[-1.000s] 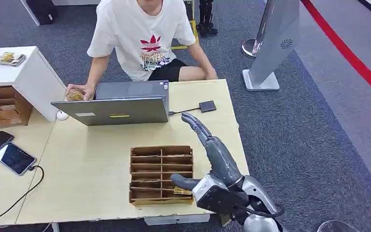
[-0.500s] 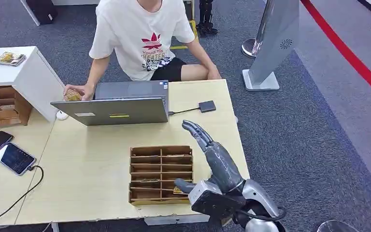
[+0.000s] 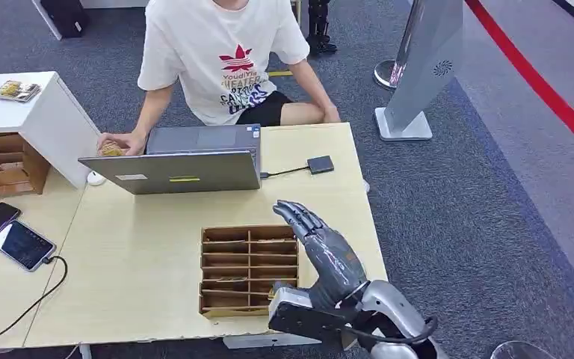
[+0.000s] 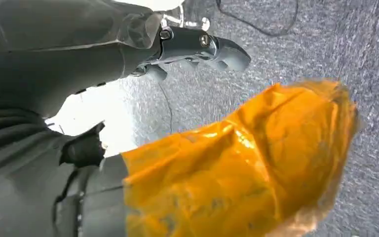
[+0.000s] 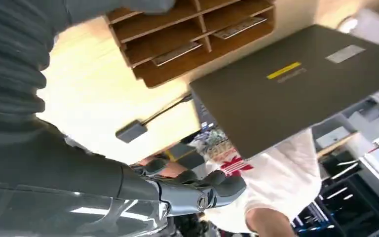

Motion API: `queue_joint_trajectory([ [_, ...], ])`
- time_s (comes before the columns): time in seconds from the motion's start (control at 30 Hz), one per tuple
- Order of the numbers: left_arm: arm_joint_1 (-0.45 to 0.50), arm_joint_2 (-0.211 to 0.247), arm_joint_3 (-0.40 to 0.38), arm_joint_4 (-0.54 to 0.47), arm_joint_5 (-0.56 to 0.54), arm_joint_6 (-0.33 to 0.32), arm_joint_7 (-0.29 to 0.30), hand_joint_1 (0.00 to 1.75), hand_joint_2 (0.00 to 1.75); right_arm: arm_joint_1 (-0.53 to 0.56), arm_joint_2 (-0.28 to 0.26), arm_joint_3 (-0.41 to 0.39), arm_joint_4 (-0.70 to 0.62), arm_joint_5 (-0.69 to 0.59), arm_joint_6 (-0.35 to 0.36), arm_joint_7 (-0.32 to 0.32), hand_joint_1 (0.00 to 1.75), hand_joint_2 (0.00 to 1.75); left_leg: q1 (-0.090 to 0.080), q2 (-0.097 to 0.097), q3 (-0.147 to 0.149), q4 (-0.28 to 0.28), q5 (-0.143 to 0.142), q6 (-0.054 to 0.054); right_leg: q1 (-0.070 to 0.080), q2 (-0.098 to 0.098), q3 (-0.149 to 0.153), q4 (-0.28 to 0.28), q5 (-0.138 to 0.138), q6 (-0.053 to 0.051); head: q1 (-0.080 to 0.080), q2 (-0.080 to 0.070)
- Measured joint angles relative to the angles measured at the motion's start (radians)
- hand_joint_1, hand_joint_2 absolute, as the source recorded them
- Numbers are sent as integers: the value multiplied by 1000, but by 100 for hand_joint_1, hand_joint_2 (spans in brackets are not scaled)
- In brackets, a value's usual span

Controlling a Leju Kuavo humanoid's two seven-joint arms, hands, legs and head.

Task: Pass the card to the sensor for recognition and then transmit it.

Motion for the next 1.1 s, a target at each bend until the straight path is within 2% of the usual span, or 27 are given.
queue_joint_trajectory([
  [0.17,-34,4,-74,0,58,44,0,0,0,-23,5,29,22,84,-29,44,145,175,0,0,0,0,0,0,0,0,0,0,0,0,0,0],
  [0.23,-43,6,-87,0,62,44,0,0,0,-31,8,34,28,96,-32,53,133,175,0,0,0,0,0,0,0,0,0,0,0,0,0,0],
  [0.27,-49,7,-96,0,62,45,0,0,0,-36,10,36,34,106,-37,60,133,175,0,0,0,0,0,0,0,0,0,0,0,0,0,0],
  [0.33,-55,8,-106,0,63,45,0,0,0,-44,16,39,41,120,-40,69,106,175,0,0,0,0,0,0,0,0,0,0,0,0,0,0],
  [0.47,-65,10,-120,0,64,45,0,0,0,-53,25,47,54,127,-40,72,96,175,0,0,0,0,0,0,0,0,0,0,0,0,0,0],
  [0.5,-66,10,-122,0,65,45,0,0,0,-55,27,49,56,128,-40,72,99,175,0,0,0,0,0,0,0,0,0,0,0,0,0,0],
  [0.57,-67,10,-123,0,66,45,0,0,0,-58,32,54,61,130,-40,72,89,175,0,0,0,0,0,0,0,0,0,0,0,0,0,0],
  [0.67,-69,10,-125,0,69,45,0,0,0,-64,37,60,68,131,-38,72,99,175,0,0,0,0,0,0,0,0,0,0,0,0,0,0],
  [1.1,-73,10,-131,0,72,45,0,0,0,-81,46,79,84,131,-35,72,99,175,0,0,0,0,0,0,0,0,0,0,0,0,0,0],
])
